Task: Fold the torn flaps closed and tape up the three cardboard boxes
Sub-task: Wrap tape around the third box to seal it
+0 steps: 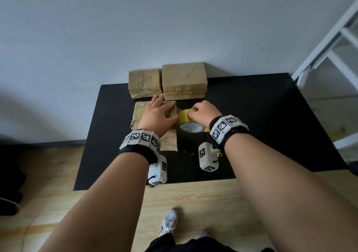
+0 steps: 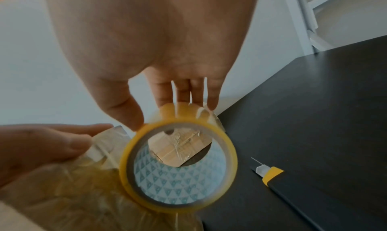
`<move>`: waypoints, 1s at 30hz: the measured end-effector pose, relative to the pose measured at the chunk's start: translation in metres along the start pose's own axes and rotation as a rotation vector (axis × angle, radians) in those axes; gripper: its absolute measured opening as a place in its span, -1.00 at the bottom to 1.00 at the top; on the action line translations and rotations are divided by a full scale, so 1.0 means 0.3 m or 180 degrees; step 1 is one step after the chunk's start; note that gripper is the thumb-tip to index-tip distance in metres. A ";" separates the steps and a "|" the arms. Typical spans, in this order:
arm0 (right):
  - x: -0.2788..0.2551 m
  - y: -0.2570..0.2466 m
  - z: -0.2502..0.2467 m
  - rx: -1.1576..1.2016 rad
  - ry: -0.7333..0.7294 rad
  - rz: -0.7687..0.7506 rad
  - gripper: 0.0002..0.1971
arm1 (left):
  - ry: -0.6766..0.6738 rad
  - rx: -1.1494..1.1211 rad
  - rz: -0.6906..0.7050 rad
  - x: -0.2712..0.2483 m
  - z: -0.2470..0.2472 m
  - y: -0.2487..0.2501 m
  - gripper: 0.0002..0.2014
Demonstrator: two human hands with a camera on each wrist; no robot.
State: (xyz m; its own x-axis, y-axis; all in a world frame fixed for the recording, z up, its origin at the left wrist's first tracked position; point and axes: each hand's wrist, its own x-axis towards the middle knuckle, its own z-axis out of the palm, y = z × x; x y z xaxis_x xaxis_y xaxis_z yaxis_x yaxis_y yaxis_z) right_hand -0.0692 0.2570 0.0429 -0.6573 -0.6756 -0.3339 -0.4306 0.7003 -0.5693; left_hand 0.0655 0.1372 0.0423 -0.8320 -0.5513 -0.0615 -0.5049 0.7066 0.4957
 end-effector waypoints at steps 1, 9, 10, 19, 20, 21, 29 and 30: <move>-0.004 0.000 -0.001 0.0028 -0.0069 -0.0003 -0.69 | -0.0027 -0.0021 -0.0024 -0.001 -0.005 0.001 -0.45; -0.038 0.010 0.012 0.0019 -0.0153 -0.0038 -0.75 | -0.0069 -0.0151 -0.0135 -0.006 -0.014 0.032 -0.37; -0.038 0.015 0.011 -0.0043 -0.0101 -0.0010 -0.76 | -0.0094 -0.0098 -0.0161 -0.006 -0.014 0.032 -0.34; -0.063 0.040 -0.021 0.0317 0.0273 0.0051 -0.81 | -0.0155 0.0040 -0.0135 0.009 -0.016 0.053 -0.34; -0.068 0.040 -0.026 0.0376 0.0281 0.0046 -0.81 | -0.0158 0.0081 -0.0117 0.012 -0.018 0.059 -0.35; -0.073 0.041 -0.031 0.0434 0.0285 0.0041 -0.81 | -0.0160 0.0131 -0.0080 0.018 -0.019 0.065 -0.36; -0.131 0.035 -0.078 0.0889 0.0330 -0.0039 -0.81 | -0.0080 0.0204 0.0249 0.067 0.014 0.150 -0.59; -0.139 0.035 -0.082 0.0909 0.0344 -0.0068 -0.83 | -0.0074 0.0194 0.0287 0.068 0.021 0.165 -0.61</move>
State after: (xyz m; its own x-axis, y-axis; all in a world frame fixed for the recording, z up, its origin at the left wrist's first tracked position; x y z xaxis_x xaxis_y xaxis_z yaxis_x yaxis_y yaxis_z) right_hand -0.0614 0.2981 0.0693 -0.7185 -0.6503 -0.2466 -0.2637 0.5828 -0.7686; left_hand 0.0222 0.1638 0.0601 -0.8795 -0.4743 -0.0394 -0.4401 0.7790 0.4467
